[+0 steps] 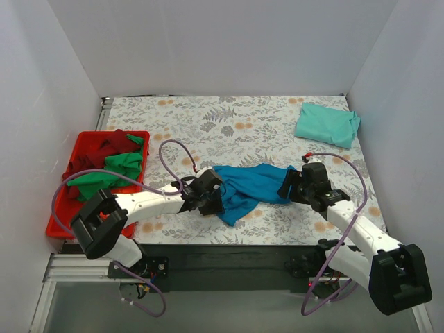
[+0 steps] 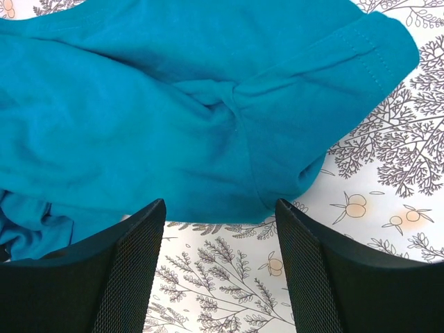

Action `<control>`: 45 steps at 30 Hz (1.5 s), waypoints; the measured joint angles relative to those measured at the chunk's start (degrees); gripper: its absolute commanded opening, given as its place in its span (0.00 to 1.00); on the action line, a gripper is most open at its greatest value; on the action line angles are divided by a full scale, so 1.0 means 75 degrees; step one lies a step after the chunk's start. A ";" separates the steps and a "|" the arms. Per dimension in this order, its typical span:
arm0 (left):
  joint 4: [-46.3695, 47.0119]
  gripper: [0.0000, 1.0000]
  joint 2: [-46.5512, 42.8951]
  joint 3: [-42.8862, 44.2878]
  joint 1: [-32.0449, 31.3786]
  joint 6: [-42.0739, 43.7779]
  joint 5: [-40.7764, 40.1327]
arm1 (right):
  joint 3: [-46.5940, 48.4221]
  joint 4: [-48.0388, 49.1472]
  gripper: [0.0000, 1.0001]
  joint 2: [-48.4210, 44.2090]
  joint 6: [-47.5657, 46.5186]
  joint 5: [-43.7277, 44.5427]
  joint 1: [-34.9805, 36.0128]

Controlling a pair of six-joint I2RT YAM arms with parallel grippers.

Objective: Fold and stack the t-shirts
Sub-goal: Flatten the tshirt out

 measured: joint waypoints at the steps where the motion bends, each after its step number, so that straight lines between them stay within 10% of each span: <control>1: 0.0076 0.19 0.0032 0.0000 -0.0003 0.0000 0.0012 | 0.0000 -0.0003 0.69 -0.0017 -0.0055 -0.0020 -0.0006; 11: -0.0003 0.00 -0.0289 0.0219 -0.0009 0.0128 -0.0087 | 0.0000 0.0006 0.60 0.0533 -0.0280 0.0108 -0.0149; 19: -0.0813 0.00 -0.1454 0.0720 -0.0015 0.0219 -0.0699 | 0.0370 -0.0146 0.01 0.1096 -0.0752 0.0125 -0.0154; 29: -0.1597 0.00 -0.3299 0.1300 -0.0015 0.0466 -0.1722 | 0.2334 -0.1343 0.01 -0.0758 -0.1154 0.0294 -0.0154; 34: -0.0997 0.47 -0.2655 0.0717 -0.0015 0.0291 -0.1180 | 0.3410 -0.1918 0.01 -0.1224 -0.1244 0.0411 -0.0154; 45: 0.0519 0.53 -0.0309 0.0315 -0.0291 0.0064 -0.0090 | 0.3675 -0.2652 0.01 -0.1396 -0.1332 0.0568 -0.0154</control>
